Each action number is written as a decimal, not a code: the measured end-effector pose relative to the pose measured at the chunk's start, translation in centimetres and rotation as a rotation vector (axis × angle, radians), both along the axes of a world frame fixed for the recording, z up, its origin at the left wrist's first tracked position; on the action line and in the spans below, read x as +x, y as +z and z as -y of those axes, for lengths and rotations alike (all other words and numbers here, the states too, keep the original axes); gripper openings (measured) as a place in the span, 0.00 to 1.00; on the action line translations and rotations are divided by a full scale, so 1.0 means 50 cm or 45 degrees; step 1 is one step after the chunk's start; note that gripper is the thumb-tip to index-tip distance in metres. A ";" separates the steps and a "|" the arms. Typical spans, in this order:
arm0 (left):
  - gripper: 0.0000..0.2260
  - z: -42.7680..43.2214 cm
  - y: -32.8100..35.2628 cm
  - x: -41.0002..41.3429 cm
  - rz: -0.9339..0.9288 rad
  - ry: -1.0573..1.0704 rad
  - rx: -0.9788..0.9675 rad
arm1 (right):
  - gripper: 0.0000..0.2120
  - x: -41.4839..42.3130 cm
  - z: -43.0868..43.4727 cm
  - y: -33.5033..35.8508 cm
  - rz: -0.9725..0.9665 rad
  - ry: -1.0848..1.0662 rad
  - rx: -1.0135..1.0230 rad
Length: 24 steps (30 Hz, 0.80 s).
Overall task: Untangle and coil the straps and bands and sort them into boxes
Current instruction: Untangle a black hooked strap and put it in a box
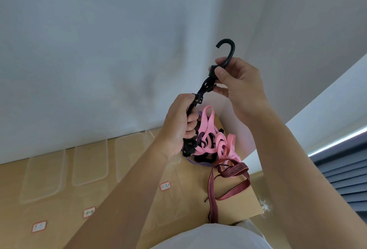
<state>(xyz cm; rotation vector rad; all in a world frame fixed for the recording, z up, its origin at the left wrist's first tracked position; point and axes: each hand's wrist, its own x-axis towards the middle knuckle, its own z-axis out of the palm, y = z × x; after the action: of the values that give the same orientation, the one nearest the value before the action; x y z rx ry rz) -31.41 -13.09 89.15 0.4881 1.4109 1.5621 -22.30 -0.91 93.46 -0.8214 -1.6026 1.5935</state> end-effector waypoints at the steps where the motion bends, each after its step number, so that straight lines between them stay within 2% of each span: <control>1: 0.13 0.002 0.000 0.003 -0.058 -0.047 -0.031 | 0.08 0.001 0.001 0.001 -0.011 0.016 -0.023; 3: 0.15 0.005 -0.007 0.012 -0.221 -0.042 -0.058 | 0.09 0.003 0.002 0.006 -0.025 0.034 -0.047; 6: 0.10 0.009 -0.021 0.025 -0.506 0.042 0.001 | 0.09 0.006 0.004 0.011 -0.028 0.024 -0.053; 10: 0.14 0.006 -0.026 0.039 -0.766 0.076 0.045 | 0.09 0.008 0.004 0.017 -0.026 -0.011 -0.052; 13: 0.06 -0.002 -0.027 0.039 -0.932 0.177 0.066 | 0.09 0.008 0.003 0.023 -0.024 -0.016 -0.032; 15: 0.08 -0.008 -0.028 0.032 -0.922 0.236 0.052 | 0.09 0.008 0.005 0.026 -0.020 -0.003 -0.017; 18: 0.12 -0.008 -0.029 0.024 -0.741 0.164 0.064 | 0.08 0.006 0.006 0.030 -0.026 0.003 -0.002; 21: 0.12 0.000 -0.025 0.026 -0.525 0.042 0.105 | 0.08 0.003 0.006 0.035 -0.033 0.000 -0.009; 24: 0.11 0.003 -0.027 0.027 -0.472 -0.016 0.067 | 0.08 0.000 0.008 0.040 -0.053 0.015 -0.029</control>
<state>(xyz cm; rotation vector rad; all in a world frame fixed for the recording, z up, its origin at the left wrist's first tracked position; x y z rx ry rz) -30.05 -13.22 87.79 0.8511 1.6401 1.5552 -22.30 -1.30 95.49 -0.7871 -1.5657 1.6297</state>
